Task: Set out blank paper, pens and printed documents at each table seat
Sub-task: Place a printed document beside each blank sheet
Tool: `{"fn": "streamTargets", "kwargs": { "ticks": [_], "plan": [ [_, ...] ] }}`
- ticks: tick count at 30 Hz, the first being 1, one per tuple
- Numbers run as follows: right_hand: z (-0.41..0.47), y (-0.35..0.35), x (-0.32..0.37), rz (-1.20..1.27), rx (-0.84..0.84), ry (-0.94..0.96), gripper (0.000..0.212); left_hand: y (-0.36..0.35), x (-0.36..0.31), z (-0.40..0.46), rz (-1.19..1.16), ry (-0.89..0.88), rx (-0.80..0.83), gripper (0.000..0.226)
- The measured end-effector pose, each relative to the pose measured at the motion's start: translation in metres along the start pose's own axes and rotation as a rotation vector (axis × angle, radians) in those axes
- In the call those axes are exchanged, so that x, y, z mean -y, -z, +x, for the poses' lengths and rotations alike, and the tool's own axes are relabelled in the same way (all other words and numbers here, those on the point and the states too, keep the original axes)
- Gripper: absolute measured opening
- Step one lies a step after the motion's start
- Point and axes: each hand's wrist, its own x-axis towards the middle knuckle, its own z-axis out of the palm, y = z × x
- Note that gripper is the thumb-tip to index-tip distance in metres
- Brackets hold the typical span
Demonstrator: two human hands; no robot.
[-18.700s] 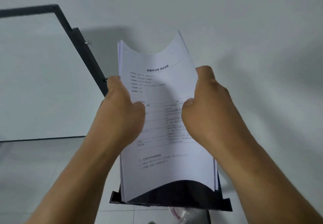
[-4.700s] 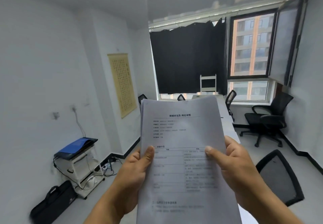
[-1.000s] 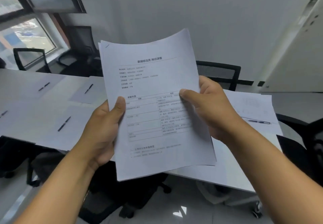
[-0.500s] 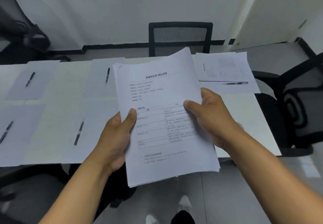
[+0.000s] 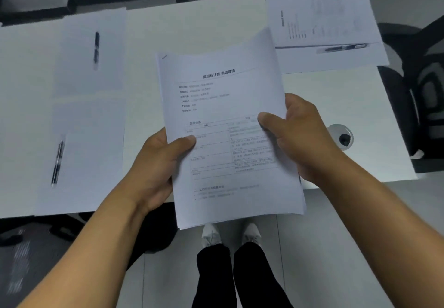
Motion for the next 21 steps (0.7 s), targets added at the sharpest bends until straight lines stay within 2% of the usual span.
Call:
{"fn": "streamTargets", "kwargs": {
  "ticks": [8, 14, 21],
  "plan": [
    [0.008, -0.008, -0.038, 0.014, -0.031, -0.044, 0.01, 0.011, 0.035, 0.031, -0.045, 0.044, 0.061, 0.025],
    [0.011, -0.018, -0.045, 0.014, -0.01, -0.038, 0.016, 0.022, 0.045, 0.039, -0.08, 0.051, 0.066, 0.035],
    [0.012, -0.021, -0.05, 0.014, -0.023, -0.011, 0.02, 0.032, 0.052, 0.043, -0.094, 0.02, 0.101, 0.034]
  ]
}}
